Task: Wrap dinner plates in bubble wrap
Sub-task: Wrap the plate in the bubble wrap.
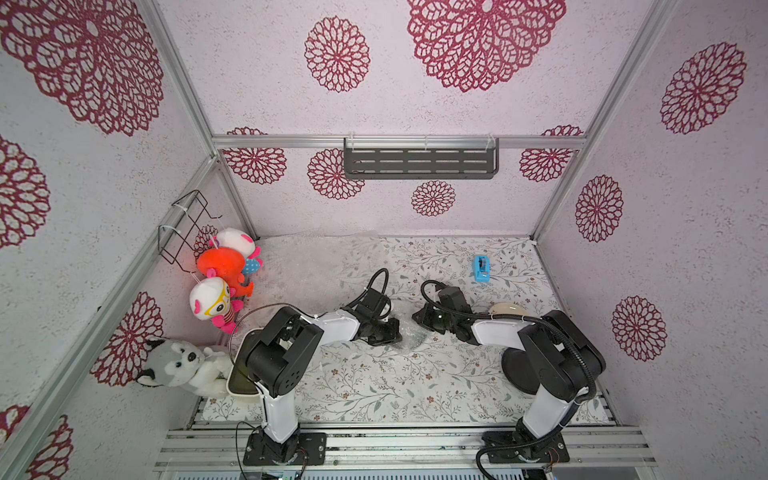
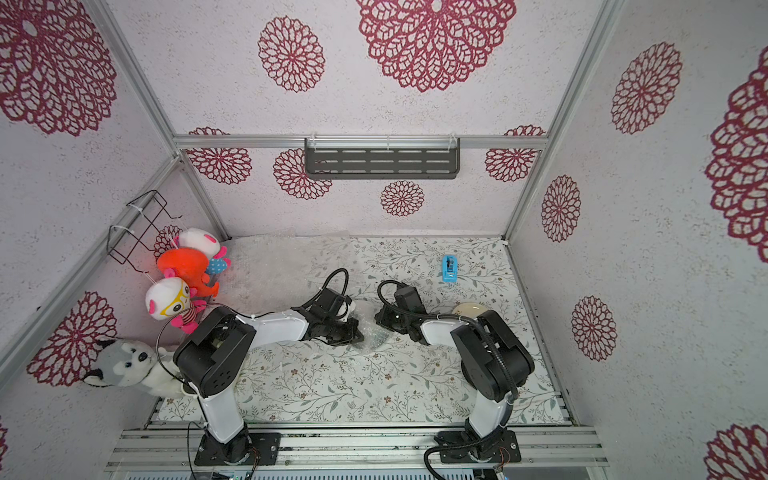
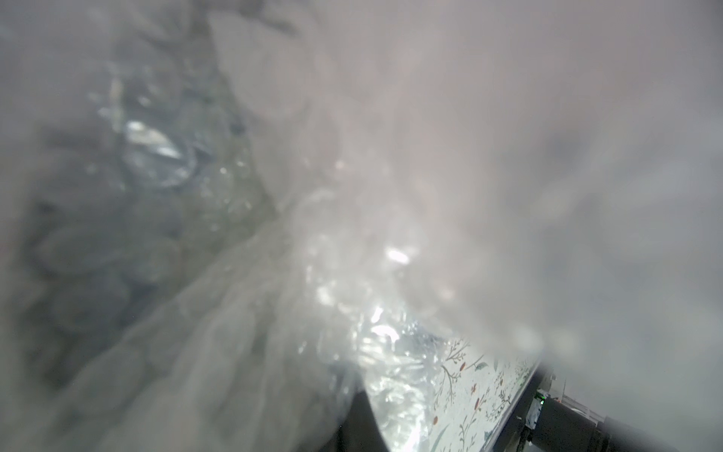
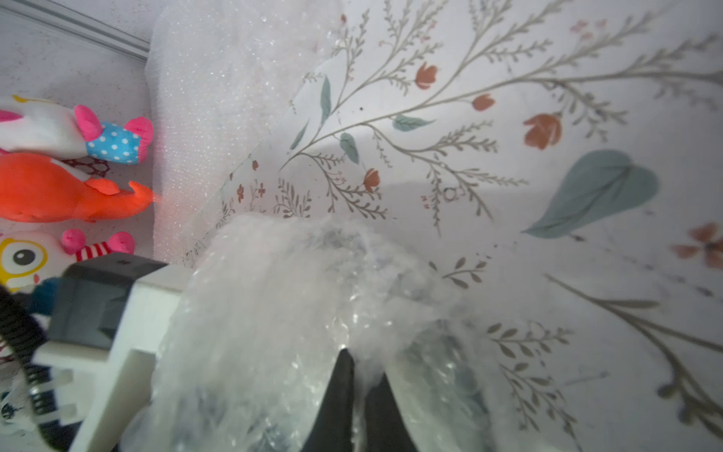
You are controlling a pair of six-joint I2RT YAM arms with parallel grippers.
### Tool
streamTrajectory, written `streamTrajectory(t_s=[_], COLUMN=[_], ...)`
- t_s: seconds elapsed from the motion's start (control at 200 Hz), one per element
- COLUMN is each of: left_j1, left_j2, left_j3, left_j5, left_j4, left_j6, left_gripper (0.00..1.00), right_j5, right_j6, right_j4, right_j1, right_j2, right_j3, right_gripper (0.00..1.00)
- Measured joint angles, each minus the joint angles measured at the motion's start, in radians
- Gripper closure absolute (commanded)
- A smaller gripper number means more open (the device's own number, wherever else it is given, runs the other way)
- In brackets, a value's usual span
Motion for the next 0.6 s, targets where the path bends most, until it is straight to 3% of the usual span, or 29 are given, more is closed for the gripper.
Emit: streamTrajectory(t_s=[0.26,0.34,0.36,0.375,0.6], left_j1=[0.001,0.001,0.001,0.001,0.002], left_j2=[0.000,0.000,0.000,0.000,0.000], left_j3=[-0.001,-0.002,-0.002,-0.002,-0.002], left_j5=[0.000,0.000,0.000,0.000,0.001], left_j4=[0.007,0.010,0.010,0.011,0.013], left_j6=[-0.011,-0.012,-0.012,-0.012,-0.013], left_gripper=[0.95,0.95,0.95,0.95,0.95], right_j5=[0.007,0.010,0.009,0.006,-0.061], right_j6=[-0.164,-0.268,-0.290,-0.318,-0.560], right_j4=[-0.007,-0.046,-0.057,-0.066,-0.174], right_j1=[-0.006,-0.013,-0.018,-0.019,-0.126], right_j2=[-0.134,-0.165,-0.169,-0.172,-0.098], right_j3=[-0.006,0.007,0.013,0.019,0.181], right_gripper=[0.49,0.25,0.08,0.02,0.03])
